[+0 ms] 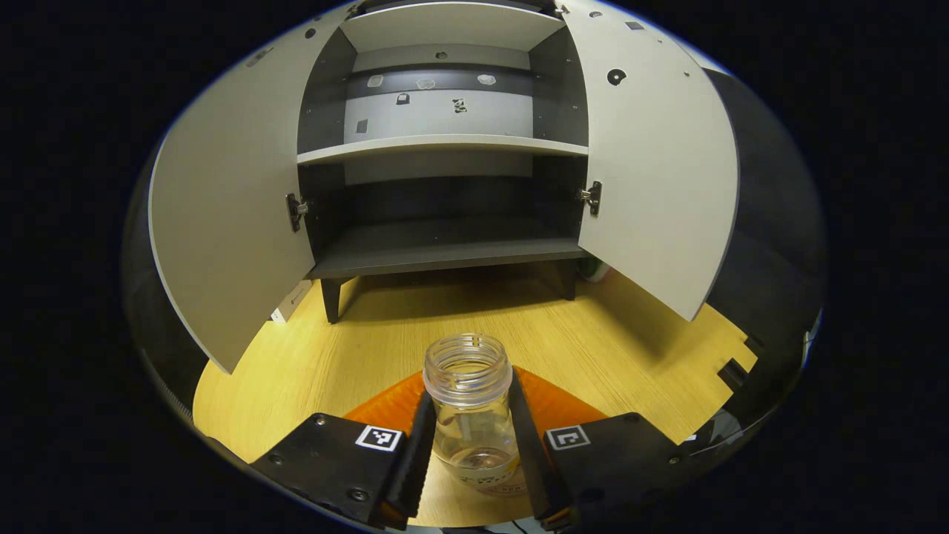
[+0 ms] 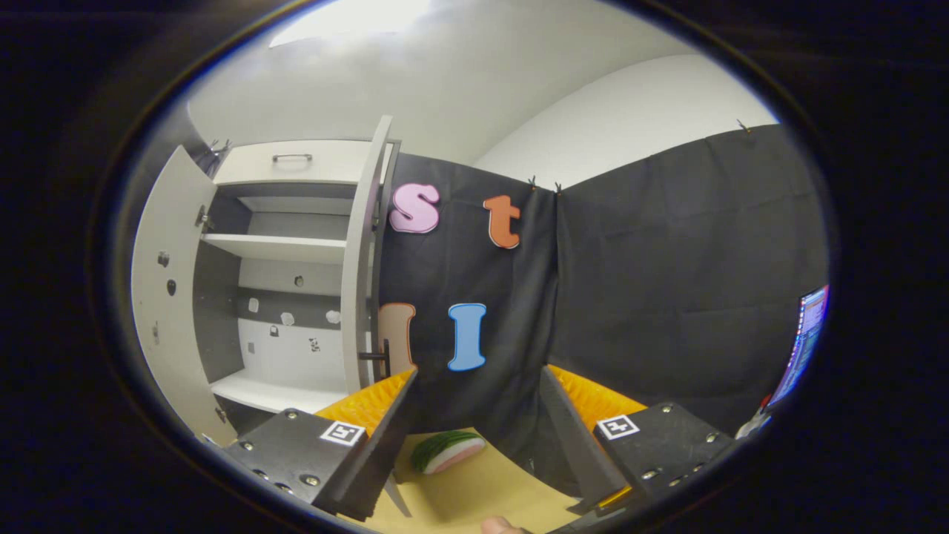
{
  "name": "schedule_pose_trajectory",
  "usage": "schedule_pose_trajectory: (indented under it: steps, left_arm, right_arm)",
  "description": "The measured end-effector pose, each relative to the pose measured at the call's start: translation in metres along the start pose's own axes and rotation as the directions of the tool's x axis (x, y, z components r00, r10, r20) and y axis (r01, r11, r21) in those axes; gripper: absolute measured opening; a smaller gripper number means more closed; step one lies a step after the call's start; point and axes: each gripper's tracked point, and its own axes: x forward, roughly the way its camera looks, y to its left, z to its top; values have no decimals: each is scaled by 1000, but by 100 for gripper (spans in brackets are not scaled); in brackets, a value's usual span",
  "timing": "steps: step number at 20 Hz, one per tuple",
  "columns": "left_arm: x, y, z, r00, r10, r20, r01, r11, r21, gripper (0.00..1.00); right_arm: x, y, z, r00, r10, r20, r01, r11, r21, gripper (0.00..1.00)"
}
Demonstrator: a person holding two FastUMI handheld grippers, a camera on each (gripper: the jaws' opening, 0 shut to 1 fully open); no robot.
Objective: Grasp the bottle in the cabinet with the left hand and place it on the coaster, then close the right door with the right hand and the left door with the left hand.
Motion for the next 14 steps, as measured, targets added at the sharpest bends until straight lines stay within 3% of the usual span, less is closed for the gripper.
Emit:
schedule_pose_trajectory:
  steps: [5, 7, 8, 10, 11, 12, 14]
  left_arm:
    - [-2, -7, -6, 1000, -29, -10, 29, 999, -18, 61]
    - [-3, -10, -8, 999, -34, -14, 33, 999, -25, 65]
    - [-4, -10, -10, 999, -33, -18, 32, 999, -26, 67]
    - [-6, -11, -14, 999, -29, -30, 29, 999, -23, 69]
    - [-7, -11, -16, 999, -30, -33, 29, 999, -22, 72]
    - [-8, -11, -16, 999, -30, -35, 29, 999, -23, 82]
    - [-9, -10, -16, 999, -24, -37, 23, 999, -29, 84]
  right_arm:
    - [-1, 9, -4, 1000, 20, -10, -20, 1000, -14, 98]
    - [-1, 11, -6, 1000, 24, -15, -24, 999, -21, 93]
    - [0, 12, -7, 1000, 26, -18, -26, 999, -22, 98]
    - [0, 13, -9, 999, 28, -21, -29, 999, -22, 98]
    - [1, 14, -10, 999, 29, -23, -30, 999, -22, 92]
    - [1, 15, -11, 999, 30, -25, -31, 999, -22, 98]
    - [3, 16, -15, 999, 34, -34, -35, 999, -21, 98]
